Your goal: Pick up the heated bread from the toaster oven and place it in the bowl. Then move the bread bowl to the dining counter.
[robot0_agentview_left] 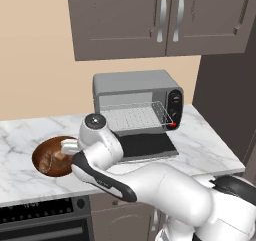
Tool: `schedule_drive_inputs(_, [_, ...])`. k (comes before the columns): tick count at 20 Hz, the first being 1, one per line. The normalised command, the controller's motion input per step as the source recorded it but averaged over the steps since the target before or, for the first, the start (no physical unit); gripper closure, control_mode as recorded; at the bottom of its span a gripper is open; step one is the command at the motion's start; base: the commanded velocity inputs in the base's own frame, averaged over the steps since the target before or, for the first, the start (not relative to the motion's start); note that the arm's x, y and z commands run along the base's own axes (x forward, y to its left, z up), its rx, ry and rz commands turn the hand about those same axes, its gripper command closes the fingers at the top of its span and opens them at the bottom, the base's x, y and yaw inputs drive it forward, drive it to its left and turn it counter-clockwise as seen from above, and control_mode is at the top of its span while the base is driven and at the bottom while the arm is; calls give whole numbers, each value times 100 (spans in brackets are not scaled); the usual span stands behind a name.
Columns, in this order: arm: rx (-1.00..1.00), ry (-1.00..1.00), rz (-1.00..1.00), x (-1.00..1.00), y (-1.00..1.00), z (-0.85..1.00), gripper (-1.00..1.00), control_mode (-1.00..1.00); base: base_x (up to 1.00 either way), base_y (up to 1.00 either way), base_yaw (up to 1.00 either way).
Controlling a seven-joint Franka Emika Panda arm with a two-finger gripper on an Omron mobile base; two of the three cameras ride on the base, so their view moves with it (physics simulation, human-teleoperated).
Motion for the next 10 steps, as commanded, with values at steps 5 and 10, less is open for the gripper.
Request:
schedule_drive_inputs(5, [0,0,-11,20,18,-18,-100,-100,0,0,0])
schedule_drive_inputs(10, [6,0,-6,18,0,-18,-100,-100,0,0,0])
